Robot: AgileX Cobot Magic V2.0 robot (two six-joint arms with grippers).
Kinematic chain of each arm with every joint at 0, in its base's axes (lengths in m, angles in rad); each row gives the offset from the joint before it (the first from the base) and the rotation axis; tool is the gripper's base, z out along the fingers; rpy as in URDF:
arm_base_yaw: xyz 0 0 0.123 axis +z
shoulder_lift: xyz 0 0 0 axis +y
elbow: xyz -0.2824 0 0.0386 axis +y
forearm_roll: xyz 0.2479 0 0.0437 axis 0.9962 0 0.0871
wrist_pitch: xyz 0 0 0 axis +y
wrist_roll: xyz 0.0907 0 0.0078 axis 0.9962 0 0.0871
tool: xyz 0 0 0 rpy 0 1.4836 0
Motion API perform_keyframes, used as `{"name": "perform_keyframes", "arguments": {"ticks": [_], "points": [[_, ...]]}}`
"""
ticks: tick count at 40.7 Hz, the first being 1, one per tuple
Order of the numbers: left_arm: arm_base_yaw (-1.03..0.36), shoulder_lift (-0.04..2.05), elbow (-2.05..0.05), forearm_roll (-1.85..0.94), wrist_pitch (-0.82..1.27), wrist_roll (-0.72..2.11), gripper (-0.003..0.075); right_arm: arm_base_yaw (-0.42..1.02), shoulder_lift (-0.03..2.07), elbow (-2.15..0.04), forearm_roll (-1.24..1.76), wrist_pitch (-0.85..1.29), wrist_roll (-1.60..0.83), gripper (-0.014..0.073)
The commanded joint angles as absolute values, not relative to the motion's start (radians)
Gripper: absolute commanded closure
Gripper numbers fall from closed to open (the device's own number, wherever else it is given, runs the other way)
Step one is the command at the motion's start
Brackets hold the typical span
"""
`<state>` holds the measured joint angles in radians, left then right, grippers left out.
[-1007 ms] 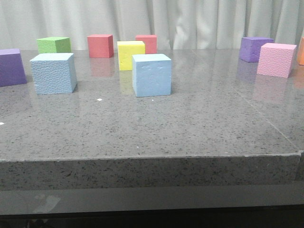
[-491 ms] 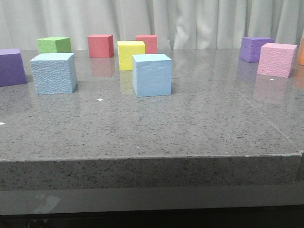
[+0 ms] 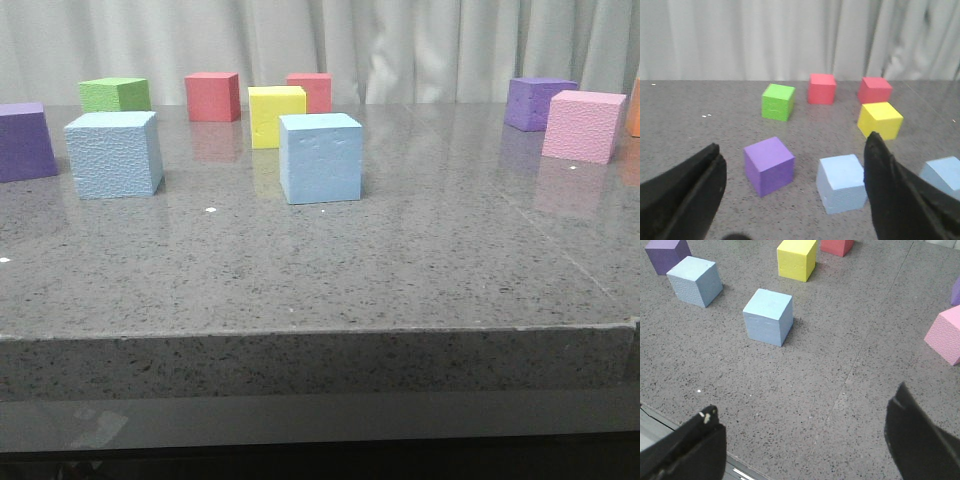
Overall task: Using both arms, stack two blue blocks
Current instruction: 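Set the light-blue cube down, open the right gripper and withdraw, then lower the left gripper onto the other light-blue cube and grasp it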
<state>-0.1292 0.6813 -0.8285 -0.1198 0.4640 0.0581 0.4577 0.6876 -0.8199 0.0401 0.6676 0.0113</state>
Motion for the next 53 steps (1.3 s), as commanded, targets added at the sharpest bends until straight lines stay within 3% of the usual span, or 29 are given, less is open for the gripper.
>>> {"name": "perform_keyframes", "arguments": {"ticks": [1, 12, 29, 45, 53], "points": [[-0.192, 0.781, -0.949, -0.129, 0.491, 0.07, 0.0183, 0.451, 0.688, -0.844, 0.03, 0.587, 0.0, -0.0053], [-0.228, 1.133, -1.207, -0.117, 0.65, 0.072, 0.0106, 0.451, 0.688, -0.844, 0.03, 0.587, 0.0, 0.0002], [-0.303, 1.615, -1.519, -0.035, 0.856, -0.029, 0.011, 0.451, 0.688, -0.844, 0.03, 0.587, 0.0, 0.0002], [-0.326, 1.786, -1.614, 0.068, 0.878, -0.235, 0.0128, 0.451, 0.688, -0.844, 0.03, 0.587, 0.0, 0.0002], [-0.338, 1.816, -1.614, 0.042, 0.88, -0.235, 0.0213, 0.451, 0.688, -0.844, 0.03, 0.587, 0.0, 0.0002]]}}
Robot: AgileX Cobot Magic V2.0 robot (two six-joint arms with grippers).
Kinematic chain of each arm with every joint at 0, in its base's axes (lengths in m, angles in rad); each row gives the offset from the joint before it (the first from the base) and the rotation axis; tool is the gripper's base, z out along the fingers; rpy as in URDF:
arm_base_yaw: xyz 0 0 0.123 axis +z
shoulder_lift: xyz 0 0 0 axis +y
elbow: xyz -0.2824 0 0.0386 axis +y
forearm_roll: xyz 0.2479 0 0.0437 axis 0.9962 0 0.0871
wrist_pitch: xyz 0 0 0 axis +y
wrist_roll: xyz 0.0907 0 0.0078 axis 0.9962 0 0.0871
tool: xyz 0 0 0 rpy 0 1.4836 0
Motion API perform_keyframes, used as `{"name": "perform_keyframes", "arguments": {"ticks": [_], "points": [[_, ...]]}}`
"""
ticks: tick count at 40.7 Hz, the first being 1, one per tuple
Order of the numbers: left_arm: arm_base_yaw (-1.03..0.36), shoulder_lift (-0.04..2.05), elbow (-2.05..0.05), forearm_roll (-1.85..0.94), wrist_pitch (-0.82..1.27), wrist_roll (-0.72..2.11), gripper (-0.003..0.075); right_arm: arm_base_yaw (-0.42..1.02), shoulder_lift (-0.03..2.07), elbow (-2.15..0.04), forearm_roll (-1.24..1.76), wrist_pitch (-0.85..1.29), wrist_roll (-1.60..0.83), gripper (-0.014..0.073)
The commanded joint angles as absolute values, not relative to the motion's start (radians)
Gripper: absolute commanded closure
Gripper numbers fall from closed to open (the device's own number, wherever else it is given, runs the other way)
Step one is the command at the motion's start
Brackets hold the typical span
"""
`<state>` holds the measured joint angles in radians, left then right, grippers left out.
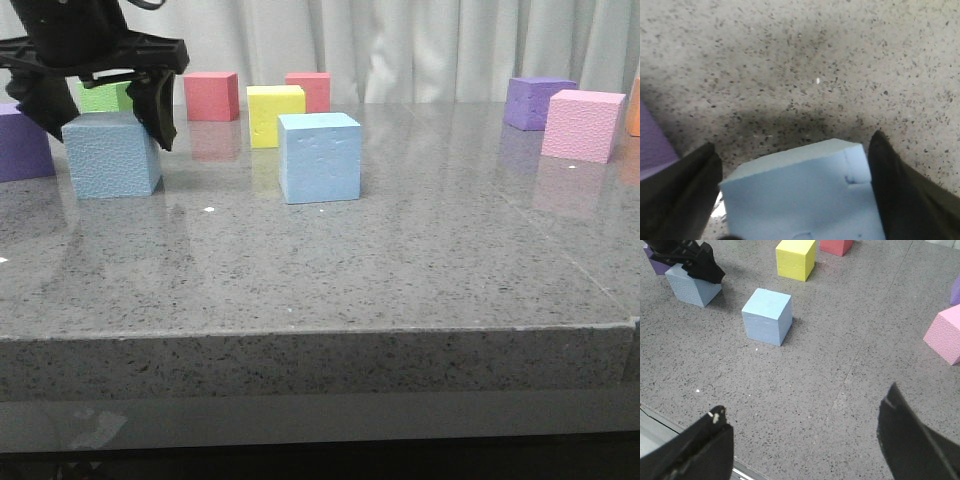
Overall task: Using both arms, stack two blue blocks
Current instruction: 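Lower the left gripper onto the other light-blue cube and grasp it, then lift the cube with the left gripper and move it above the placed cube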
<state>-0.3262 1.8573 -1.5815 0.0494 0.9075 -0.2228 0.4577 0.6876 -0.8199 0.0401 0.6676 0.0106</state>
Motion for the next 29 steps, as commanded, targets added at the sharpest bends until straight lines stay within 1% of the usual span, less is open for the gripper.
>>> {"name": "perform_keyframes", "arguments": {"ticks": [1, 6, 8, 12, 17, 21, 29], "points": [[-0.338, 1.818, -1.614, 0.036, 0.882, -0.235, 0.0233, 0.451, 0.688, -0.844, 0.03, 0.587, 0.0, 0.0002], [-0.338, 1.816, -1.62, 0.027, 0.901, -0.231, 0.0312, 0.451, 0.688, -0.844, 0.03, 0.587, 0.0, 0.0002], [-0.338, 1.814, -1.627, 0.027, 0.906, -0.231, 0.0332, 0.451, 0.688, -0.844, 0.03, 0.587, 0.0, 0.0002], [-0.338, 1.814, -1.644, 0.027, 0.922, -0.223, 0.0336, 0.451, 0.688, -0.844, 0.03, 0.587, 0.0, 0.0002], [-0.338, 1.814, -1.69, 0.0, 0.968, -0.149, 0.0336, 0.451, 0.688, -0.844, 0.03, 0.587, 0.0, 0.0002], [-0.338, 1.814, -1.754, -0.113, 1.026, 0.014, 0.0336, 0.451, 0.688, -0.844, 0.03, 0.587, 0.0, 0.0002], [-0.34, 1.814, -1.888, -0.437, 1.109, 0.521, 0.0336, 0.451, 0.688, -0.844, 0.03, 0.587, 0.0, 0.0002]]}}
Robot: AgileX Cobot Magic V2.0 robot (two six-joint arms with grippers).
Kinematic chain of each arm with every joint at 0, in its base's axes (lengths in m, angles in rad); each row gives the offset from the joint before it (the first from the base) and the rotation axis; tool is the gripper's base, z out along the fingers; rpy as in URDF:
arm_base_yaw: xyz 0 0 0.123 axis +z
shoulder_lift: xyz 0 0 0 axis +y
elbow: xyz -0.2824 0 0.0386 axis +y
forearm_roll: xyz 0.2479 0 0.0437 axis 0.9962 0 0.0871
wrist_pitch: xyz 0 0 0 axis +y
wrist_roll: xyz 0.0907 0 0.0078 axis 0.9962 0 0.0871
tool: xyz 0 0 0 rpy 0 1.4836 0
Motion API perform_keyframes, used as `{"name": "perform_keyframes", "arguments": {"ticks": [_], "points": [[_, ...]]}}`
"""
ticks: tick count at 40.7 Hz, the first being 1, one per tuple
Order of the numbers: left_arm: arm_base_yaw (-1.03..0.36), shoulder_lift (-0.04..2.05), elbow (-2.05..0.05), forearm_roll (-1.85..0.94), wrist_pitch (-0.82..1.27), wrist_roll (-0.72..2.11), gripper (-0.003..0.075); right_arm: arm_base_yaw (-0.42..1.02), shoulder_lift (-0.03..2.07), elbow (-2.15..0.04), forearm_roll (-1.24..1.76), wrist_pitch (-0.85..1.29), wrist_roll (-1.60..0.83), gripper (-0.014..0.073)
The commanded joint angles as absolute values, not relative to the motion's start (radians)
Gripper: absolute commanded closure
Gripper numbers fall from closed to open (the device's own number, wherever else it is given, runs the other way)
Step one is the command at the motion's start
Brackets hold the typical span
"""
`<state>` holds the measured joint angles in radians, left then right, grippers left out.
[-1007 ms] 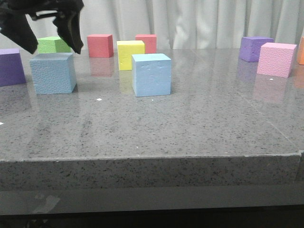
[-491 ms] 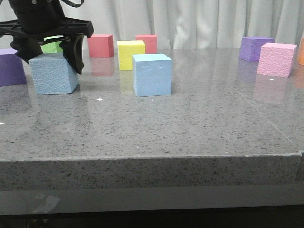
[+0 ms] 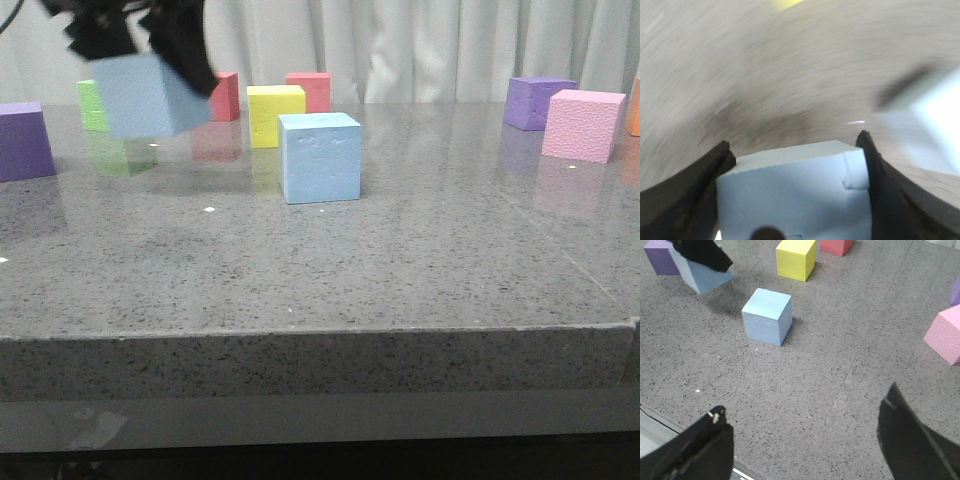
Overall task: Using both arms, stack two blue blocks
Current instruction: 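Lift the cube with the left gripper and move it above the placed cube, then lower the cube onto the placed cube, open the left gripper, withdraw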
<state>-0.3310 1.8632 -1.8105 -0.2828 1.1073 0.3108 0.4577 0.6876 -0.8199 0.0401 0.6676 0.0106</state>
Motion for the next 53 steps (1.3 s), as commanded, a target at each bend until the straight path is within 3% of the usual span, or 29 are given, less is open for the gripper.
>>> {"name": "perform_keyframes", "arguments": {"ticks": [1, 9, 26, 53], "points": [[-0.342, 1.814, -1.9, -0.464, 1.115, 0.583, 0.0336, 0.451, 0.688, -0.844, 0.03, 0.587, 0.0, 0.0002], [-0.424, 1.823, -1.988, -0.454, 1.094, 0.77, 0.0336, 0.451, 0.688, -0.844, 0.03, 0.587, 0.0, 0.0002], [-0.664, 1.906, -2.089, -0.113, 1.133, 0.916, 0.033, 0.451, 0.688, -0.844, 0.03, 0.588, 0.0, 0.0002], [-0.676, 1.956, -2.089, -0.069, 1.115, 0.918, 0.0326, 0.451, 0.688, -0.844, 0.03, 0.588, 0.0, 0.0002]]}}
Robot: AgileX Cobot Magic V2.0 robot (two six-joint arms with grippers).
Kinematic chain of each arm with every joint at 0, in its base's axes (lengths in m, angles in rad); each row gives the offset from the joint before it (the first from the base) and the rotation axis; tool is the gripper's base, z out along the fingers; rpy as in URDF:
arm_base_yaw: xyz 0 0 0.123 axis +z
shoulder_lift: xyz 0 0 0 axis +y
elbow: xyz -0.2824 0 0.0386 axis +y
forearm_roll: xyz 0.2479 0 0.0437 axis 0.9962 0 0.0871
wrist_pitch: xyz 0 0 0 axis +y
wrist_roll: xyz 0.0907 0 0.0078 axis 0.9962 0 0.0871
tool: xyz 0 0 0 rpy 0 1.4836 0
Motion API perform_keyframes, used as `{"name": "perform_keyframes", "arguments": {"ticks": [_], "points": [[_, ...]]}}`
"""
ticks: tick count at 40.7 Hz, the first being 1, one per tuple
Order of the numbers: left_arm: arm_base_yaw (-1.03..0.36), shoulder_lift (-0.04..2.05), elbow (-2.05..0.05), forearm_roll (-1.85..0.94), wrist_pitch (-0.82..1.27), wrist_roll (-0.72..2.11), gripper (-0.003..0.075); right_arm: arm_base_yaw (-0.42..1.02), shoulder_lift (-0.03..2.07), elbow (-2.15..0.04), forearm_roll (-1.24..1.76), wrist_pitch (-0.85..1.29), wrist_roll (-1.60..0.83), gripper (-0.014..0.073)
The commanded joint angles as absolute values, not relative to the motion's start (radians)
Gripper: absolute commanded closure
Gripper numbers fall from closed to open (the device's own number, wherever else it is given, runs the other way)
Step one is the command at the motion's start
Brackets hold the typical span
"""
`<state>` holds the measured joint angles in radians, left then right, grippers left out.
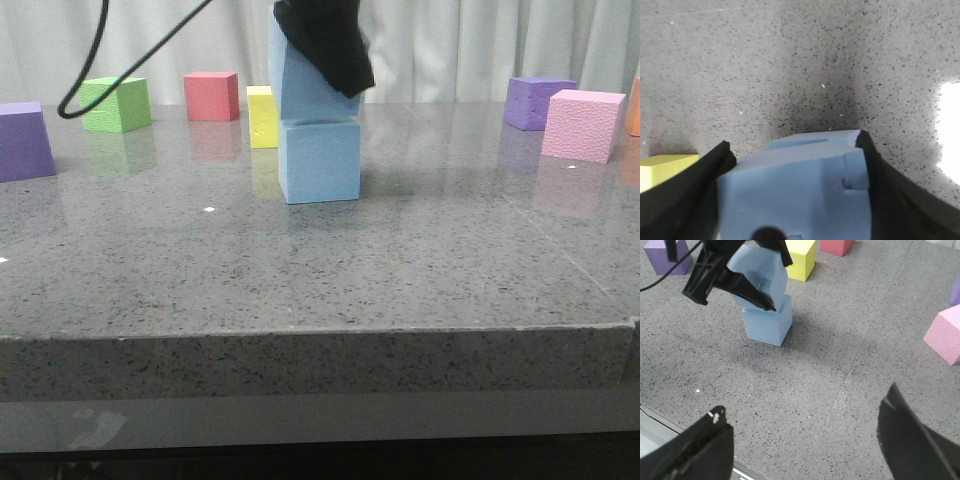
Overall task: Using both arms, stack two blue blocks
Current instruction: 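Lower the cube onto the placed cube, open the left gripper, withdraw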
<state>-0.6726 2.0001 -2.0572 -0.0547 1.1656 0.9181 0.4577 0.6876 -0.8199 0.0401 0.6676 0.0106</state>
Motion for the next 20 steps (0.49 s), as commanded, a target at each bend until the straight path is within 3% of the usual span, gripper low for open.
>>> {"name": "perform_keyframes", "arguments": {"ticks": [1, 9, 20], "points": [[-0.676, 1.956, -2.089, -0.075, 1.113, 0.918, 0.0321, 0.451, 0.688, -0.844, 0.03, 0.588, 0.0, 0.0002], [-0.676, 1.958, -2.089, -0.081, 1.109, 0.918, 0.0162, 0.451, 0.688, -0.844, 0.03, 0.588, 0.0, 0.0002], [-0.674, 1.932, -2.096, -0.075, 1.072, 0.865, 0.0151, 0.451, 0.688, -0.844, 0.03, 0.588, 0.0, 0.0002]]}}
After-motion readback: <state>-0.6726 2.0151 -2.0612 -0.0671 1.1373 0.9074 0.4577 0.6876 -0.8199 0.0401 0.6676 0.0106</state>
